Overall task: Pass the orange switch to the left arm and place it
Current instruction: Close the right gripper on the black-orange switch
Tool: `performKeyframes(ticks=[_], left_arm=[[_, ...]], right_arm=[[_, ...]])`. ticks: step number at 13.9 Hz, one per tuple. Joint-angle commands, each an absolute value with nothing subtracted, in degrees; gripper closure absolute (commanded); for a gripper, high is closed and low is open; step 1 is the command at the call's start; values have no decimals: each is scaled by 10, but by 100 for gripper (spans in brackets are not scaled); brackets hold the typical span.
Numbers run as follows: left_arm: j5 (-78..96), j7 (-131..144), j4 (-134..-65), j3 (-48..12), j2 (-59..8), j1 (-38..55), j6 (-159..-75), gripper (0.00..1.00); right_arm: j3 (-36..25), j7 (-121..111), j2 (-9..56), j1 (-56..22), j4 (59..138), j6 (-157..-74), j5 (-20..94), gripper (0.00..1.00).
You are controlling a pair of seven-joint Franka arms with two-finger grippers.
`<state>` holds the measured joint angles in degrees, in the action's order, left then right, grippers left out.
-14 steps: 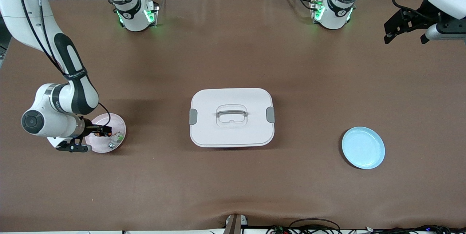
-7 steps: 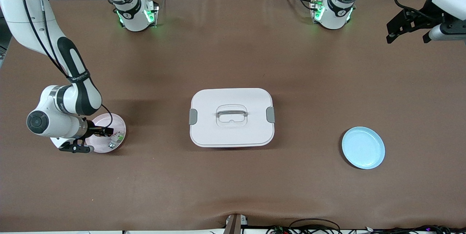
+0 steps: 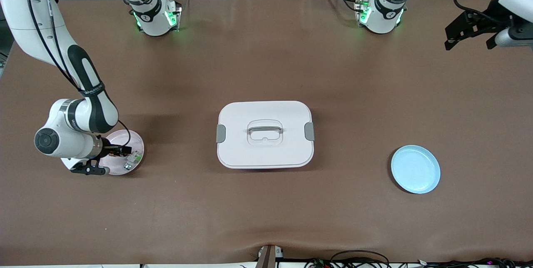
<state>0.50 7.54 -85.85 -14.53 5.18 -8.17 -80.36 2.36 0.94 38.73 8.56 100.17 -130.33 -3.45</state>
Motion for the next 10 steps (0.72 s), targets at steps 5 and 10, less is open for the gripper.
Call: performKeyframes(ticks=[5, 10], left_arm=[[11, 75, -854, -149, 49, -91, -806, 0], [8, 75, -854, -152, 38, -86, -809, 0]], right_arm=[[27, 20, 388, 90, 1003, -1306, -34, 0], [27, 19, 387, 88, 1003, -1303, -34, 45]])
